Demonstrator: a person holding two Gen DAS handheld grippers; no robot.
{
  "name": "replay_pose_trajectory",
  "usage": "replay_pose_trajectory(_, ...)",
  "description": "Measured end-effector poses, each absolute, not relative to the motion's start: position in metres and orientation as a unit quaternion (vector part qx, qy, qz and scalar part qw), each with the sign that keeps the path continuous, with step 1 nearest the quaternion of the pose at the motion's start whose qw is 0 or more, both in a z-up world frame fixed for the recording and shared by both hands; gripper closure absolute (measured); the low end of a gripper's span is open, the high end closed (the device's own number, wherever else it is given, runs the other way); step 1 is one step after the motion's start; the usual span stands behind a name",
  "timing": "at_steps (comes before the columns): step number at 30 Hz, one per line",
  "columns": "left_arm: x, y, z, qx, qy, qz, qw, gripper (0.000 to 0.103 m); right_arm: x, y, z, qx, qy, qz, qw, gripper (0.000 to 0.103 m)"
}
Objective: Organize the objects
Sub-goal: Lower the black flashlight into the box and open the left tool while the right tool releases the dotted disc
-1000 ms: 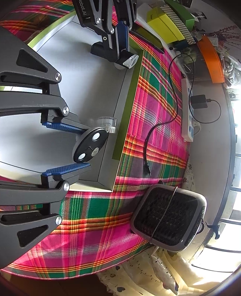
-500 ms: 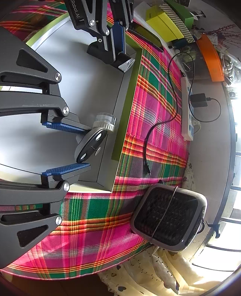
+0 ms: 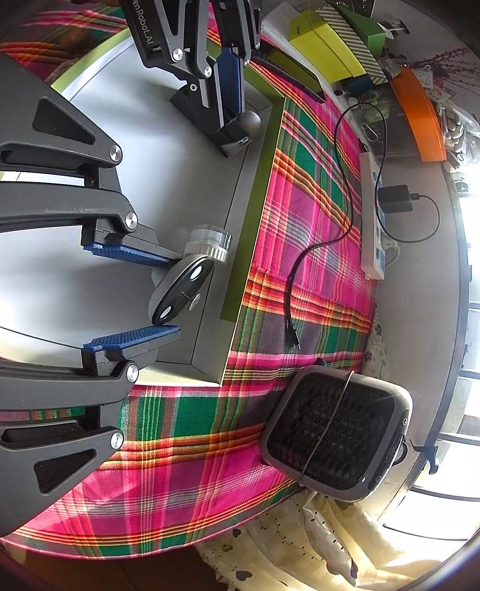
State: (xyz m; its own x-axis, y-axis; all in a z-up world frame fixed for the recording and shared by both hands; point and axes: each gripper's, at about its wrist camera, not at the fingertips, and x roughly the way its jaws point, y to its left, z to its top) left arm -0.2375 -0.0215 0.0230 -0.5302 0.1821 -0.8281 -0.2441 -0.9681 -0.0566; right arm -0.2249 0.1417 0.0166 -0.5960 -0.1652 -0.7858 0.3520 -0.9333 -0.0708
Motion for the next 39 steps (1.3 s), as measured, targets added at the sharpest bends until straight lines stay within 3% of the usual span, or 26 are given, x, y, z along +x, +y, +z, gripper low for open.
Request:
replay_pose_trajectory(14, -0.237, -0.025, 0.021, -0.475, 0.026, 0.872, 0.113, 0.078, -0.227, 0.142, 0.018, 0.423, 0.109, -0.889, 0.139, 0.069)
replay_pose_trajectory(18, -0.234, -0.028, 0.023, -0.474, 0.019, 0.873, 0.110, 0.076, -0.225, 0.145, 0.021, 0.418, 0.102, -0.892, 0.138, 0.060)
replay_pose_trajectory(23, -0.228, -0.031, 0.028, -0.466, 0.013, 0.878, 0.107, 0.073, -0.220, 0.145, 0.024, 0.414, 0.097, -0.895, 0.136, 0.059)
replay_pose_trajectory(27, -0.221, -0.033, 0.030, -0.463, 0.009, 0.881, 0.101, 0.071, -0.215, 0.146, 0.028, 0.408, 0.091, -0.898, 0.135, 0.053)
replay_pose_trajectory(39, -0.191, -0.033, 0.043, -0.441, 0.002, 0.893, 0.094, 0.069, -0.192, 0.153, 0.041, 0.396, 0.077, -0.906, 0.125, 0.053)
